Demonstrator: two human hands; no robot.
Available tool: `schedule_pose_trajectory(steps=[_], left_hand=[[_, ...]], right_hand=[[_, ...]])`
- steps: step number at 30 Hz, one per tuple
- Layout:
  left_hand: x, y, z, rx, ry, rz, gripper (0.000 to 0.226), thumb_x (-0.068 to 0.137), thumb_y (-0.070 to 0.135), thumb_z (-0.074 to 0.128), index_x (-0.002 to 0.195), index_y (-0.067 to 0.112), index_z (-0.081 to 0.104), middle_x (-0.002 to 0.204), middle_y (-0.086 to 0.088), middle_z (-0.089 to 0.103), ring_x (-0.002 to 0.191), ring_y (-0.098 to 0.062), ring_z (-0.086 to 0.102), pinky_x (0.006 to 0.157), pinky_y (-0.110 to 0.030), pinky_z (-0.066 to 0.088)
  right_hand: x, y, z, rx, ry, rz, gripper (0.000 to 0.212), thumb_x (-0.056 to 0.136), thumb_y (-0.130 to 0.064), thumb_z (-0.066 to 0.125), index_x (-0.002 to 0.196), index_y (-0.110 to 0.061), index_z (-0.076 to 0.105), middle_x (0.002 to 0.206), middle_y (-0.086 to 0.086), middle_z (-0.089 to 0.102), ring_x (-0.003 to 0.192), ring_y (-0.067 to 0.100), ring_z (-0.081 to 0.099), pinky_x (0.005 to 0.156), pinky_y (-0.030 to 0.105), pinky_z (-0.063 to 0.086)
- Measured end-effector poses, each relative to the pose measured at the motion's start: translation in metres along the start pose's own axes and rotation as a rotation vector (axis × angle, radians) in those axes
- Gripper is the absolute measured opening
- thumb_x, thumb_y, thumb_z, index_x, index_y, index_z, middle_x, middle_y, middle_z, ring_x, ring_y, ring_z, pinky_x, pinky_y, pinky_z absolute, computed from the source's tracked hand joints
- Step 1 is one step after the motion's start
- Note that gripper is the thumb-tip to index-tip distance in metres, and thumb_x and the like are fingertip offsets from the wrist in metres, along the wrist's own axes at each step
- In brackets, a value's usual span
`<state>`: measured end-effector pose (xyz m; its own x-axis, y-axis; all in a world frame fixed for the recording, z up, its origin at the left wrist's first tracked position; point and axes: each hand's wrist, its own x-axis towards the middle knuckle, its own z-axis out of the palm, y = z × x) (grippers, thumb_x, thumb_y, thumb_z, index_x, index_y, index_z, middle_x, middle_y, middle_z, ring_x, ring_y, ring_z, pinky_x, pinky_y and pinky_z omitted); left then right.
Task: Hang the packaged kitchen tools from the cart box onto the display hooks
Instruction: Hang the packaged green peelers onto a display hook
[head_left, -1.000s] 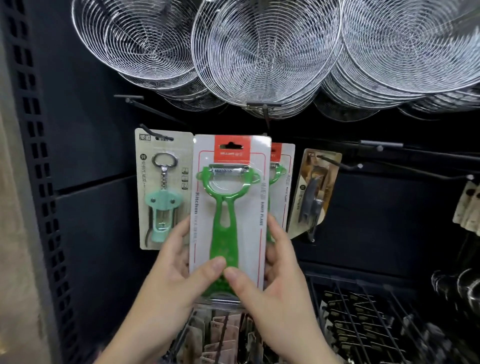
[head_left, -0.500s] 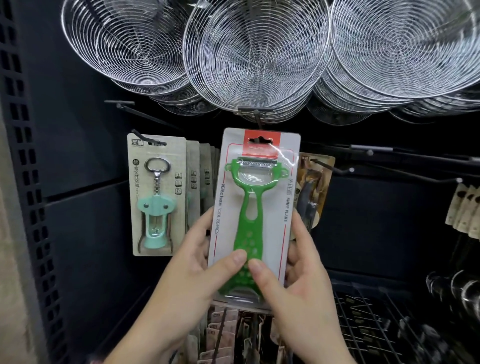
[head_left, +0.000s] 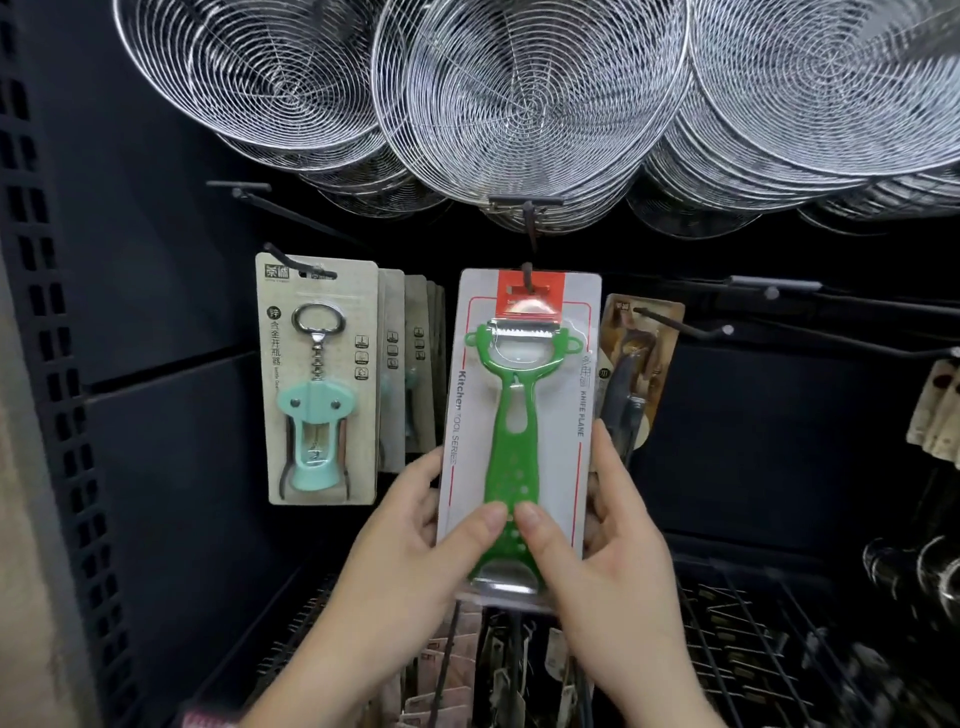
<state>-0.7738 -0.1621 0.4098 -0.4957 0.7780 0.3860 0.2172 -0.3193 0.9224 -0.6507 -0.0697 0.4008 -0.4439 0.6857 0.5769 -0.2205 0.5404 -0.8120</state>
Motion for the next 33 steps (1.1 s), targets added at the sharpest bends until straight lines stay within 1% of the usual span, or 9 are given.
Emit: schedule_pose_trajectory(steps=[3, 6, 10, 16, 18, 21, 24, 28, 33], left_hand=[[0.012, -0.022, 0.003, 0.139, 0.04, -0.057, 0.031, 0.09, 0.024, 0.071, 0.118, 0.036, 0.062, 0.101, 0.022, 0.075, 0.094, 0.002, 0.07, 0.083, -0.017, 0.054], [0.028, -0.04, 0.007, 0.214, 0.097, -0.087, 0.026, 0.089, 0.035, 0.07, 0.115, 0.04, 0.063, 0.1, 0.026, 0.073, 0.092, 0.008, 0.067, 0.087, -0.022, 0.053], [0.043, -0.044, 0.013, 0.311, 0.108, -0.08, 0.024, 0.093, 0.04, 0.064, 0.117, 0.04, 0.06, 0.099, 0.026, 0.067, 0.083, 0.02, 0.059, 0.071, -0.006, 0.042], [0.049, -0.049, 0.014, 0.348, 0.068, -0.101, 0.012, 0.097, 0.035, 0.061, 0.103, 0.044, 0.055, 0.09, 0.024, 0.062, 0.071, 0.018, 0.057, 0.06, -0.002, 0.039], [0.046, -0.057, 0.012, 0.366, 0.043, -0.144, 0.014, 0.097, 0.036, 0.061, 0.101, 0.047, 0.052, 0.094, 0.021, 0.061, 0.078, 0.01, 0.06, 0.064, -0.004, 0.04], [0.038, -0.073, 0.008, 0.422, -0.016, -0.201, 0.037, 0.095, 0.041, 0.062, 0.131, 0.038, 0.052, 0.117, 0.008, 0.059, 0.098, -0.005, 0.059, 0.086, -0.023, 0.045], [0.028, -0.088, 0.007, 0.507, -0.087, -0.238, 0.065, 0.094, 0.044, 0.064, 0.15, 0.023, 0.04, 0.129, 0.005, 0.054, 0.104, -0.005, 0.057, 0.094, -0.024, 0.041], [0.014, -0.107, 0.02, 0.629, -0.273, -0.225, 0.069, 0.093, 0.052, 0.06, 0.152, 0.027, 0.036, 0.145, 0.006, 0.05, 0.131, -0.013, 0.05, 0.112, -0.037, 0.04], [0.004, -0.112, 0.07, 0.701, -0.487, -0.08, 0.066, 0.095, 0.051, 0.057, 0.153, 0.029, 0.035, 0.147, 0.003, 0.045, 0.138, -0.015, 0.04, 0.11, -0.03, 0.034]], right_hand=[[0.013, 0.017, 0.001, -0.116, 0.017, 0.007, 0.073, 0.082, -0.045, 0.07, 0.144, -0.058, 0.032, 0.134, -0.016, 0.059, 0.121, 0.007, 0.06, 0.102, 0.037, 0.051], [0.028, 0.036, 0.003, -0.23, 0.021, 0.052, 0.084, 0.077, -0.066, 0.055, 0.152, -0.051, 0.021, 0.141, -0.014, 0.053, 0.127, 0.009, 0.054, 0.106, 0.042, 0.048], [0.046, 0.049, 0.006, -0.301, 0.043, 0.076, 0.086, 0.078, -0.068, 0.051, 0.154, -0.04, 0.023, 0.142, -0.01, 0.053, 0.131, 0.008, 0.051, 0.108, 0.041, 0.046], [0.053, 0.053, 0.005, -0.369, 0.087, 0.062, 0.077, 0.088, -0.053, 0.059, 0.155, -0.034, 0.024, 0.147, -0.011, 0.049, 0.136, 0.008, 0.044, 0.111, 0.041, 0.043], [0.051, 0.053, 0.003, -0.39, 0.105, 0.065, 0.078, 0.088, -0.053, 0.059, 0.155, -0.035, 0.024, 0.148, -0.01, 0.047, 0.136, 0.008, 0.044, 0.11, 0.041, 0.043], [0.045, 0.052, -0.003, -0.45, 0.126, 0.079, 0.072, 0.092, -0.044, 0.061, 0.155, -0.033, 0.026, 0.145, -0.01, 0.047, 0.131, 0.007, 0.046, 0.107, 0.04, 0.045], [0.031, 0.055, -0.011, -0.525, 0.153, 0.154, 0.074, 0.093, -0.044, 0.061, 0.155, -0.032, 0.024, 0.133, -0.003, 0.05, 0.113, 0.011, 0.057, 0.098, 0.037, 0.049], [-0.002, 0.064, -0.03, -0.655, 0.194, 0.229, 0.075, 0.092, -0.045, 0.062, 0.155, -0.032, 0.024, 0.141, 0.001, 0.046, 0.128, 0.013, 0.047, 0.1, 0.026, 0.039], [-0.07, 0.069, -0.065, -0.838, 0.217, 0.36, 0.075, 0.093, -0.046, 0.06, 0.156, -0.03, 0.021, 0.148, -0.001, 0.041, 0.138, 0.013, 0.034, 0.109, 0.023, 0.027]])
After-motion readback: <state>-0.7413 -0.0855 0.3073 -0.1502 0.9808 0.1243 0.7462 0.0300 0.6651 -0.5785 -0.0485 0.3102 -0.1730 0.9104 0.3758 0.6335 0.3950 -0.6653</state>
